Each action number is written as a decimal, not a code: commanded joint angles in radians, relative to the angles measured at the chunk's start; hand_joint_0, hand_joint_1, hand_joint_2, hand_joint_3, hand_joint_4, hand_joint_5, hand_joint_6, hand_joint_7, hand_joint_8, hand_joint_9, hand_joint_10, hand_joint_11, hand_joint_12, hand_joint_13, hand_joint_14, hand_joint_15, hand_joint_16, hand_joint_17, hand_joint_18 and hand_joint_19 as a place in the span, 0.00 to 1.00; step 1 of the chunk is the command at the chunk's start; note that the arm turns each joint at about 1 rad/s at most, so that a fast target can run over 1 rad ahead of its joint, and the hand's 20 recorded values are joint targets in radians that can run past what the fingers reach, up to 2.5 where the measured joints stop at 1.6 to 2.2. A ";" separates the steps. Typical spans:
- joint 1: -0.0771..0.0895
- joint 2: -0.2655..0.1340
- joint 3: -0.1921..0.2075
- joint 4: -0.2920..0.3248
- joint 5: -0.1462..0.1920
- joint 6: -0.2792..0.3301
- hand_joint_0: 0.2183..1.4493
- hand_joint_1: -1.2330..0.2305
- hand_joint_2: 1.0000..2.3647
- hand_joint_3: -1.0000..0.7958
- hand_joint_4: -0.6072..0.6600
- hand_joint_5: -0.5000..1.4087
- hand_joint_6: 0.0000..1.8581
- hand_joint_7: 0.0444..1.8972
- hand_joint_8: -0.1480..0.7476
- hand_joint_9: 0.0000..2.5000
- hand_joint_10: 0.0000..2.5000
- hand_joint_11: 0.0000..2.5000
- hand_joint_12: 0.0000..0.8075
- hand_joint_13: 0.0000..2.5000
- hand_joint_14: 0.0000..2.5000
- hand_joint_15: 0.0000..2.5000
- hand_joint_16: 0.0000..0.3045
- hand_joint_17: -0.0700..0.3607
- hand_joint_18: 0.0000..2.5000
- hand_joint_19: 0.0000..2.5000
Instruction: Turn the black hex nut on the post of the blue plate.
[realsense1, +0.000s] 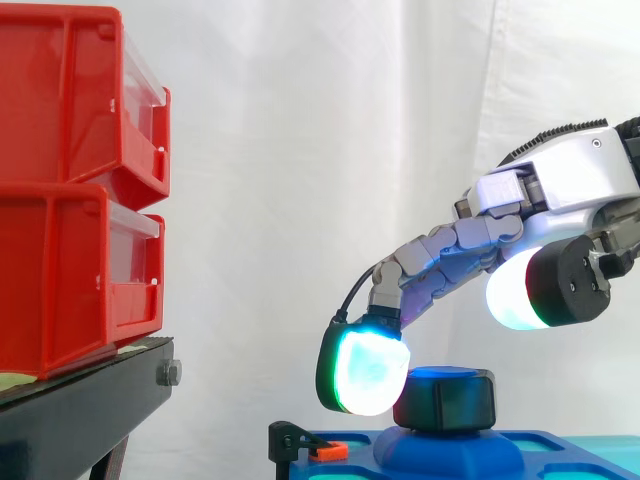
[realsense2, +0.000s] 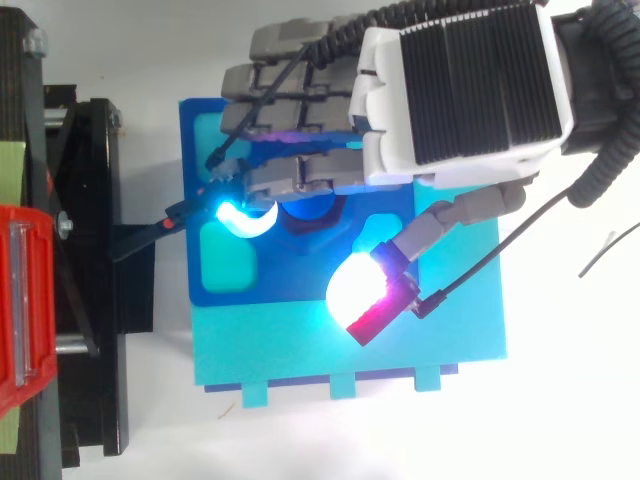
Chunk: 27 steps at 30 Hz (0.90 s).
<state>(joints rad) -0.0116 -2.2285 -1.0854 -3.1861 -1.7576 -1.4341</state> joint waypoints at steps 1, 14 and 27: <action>-0.002 0.000 0.001 0.003 -0.002 0.000 0.21 0.65 0.00 0.28 0.69 0.17 0.27 0.44 0.51 0.16 0.00 0.00 0.51 0.13 0.00 0.02 0.17 0.44 0.09 0.08; -0.022 0.000 0.001 0.011 -0.016 -0.022 0.21 0.65 0.00 0.28 0.68 0.17 0.27 0.44 0.51 0.16 0.00 0.00 0.51 0.14 0.00 0.02 0.17 0.44 0.09 0.08; -0.034 0.000 0.056 -0.023 -0.036 -0.028 0.21 0.65 0.00 0.28 0.68 0.17 0.27 0.43 0.51 0.16 0.00 0.00 0.51 0.14 0.00 0.02 0.17 0.44 0.09 0.08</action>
<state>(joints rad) -0.0452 -2.2289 -1.0569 -3.1845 -1.7897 -1.4607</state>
